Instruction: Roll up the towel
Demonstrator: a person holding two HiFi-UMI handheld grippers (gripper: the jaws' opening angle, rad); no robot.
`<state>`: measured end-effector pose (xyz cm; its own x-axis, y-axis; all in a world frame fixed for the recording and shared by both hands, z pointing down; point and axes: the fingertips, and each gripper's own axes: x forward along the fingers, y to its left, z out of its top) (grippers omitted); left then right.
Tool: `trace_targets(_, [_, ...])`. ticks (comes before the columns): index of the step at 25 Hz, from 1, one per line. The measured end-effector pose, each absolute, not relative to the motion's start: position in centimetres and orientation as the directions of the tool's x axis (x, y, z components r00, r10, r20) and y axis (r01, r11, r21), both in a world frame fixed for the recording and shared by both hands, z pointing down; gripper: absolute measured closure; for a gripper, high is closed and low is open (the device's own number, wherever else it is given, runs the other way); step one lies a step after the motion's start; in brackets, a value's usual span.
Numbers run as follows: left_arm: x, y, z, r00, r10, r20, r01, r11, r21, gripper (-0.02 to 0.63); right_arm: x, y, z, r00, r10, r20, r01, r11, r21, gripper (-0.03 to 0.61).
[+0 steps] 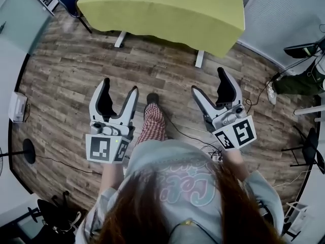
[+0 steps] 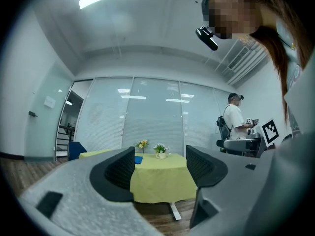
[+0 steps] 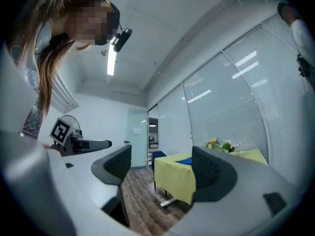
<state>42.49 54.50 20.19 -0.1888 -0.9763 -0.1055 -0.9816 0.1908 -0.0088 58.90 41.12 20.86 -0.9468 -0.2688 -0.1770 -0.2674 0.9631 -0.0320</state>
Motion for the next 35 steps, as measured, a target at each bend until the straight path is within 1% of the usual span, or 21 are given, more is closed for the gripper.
trace_targets(5, [41.3,52.2,20.5,-0.171,-0.978,-0.117,-0.984,0.175,-0.020,0.318,57.6,39.6,21.3,-0.947,-0.273,-0.172,-0.274,0.962,-0.018,0.209])
trace_targets(13, [37.2,45.8,21.2,-0.140,-0.984,-0.112,-0.989,0.143,-0.021,0.318,53.8,34.2,22.2,-0.942,-0.293,-0.166,-0.291,0.956,-0.036,0.209])
trace_targets(28, [21.8,29.9,18.7,-0.092,-0.991,-0.102,-0.993,0.099,-0.070,0.318,39.4,18.4,20.4,-0.919,-0.345,-0.191,-0.343,0.938,-0.046,0.209])
trace_targets(35, [16.1,24.6,18.4,-0.079,-0.992,-0.102,-0.994,0.086,-0.067,0.318,33.9,13.3,20.4,-0.914,-0.366,-0.174,-0.363,0.930,-0.049,0.209])
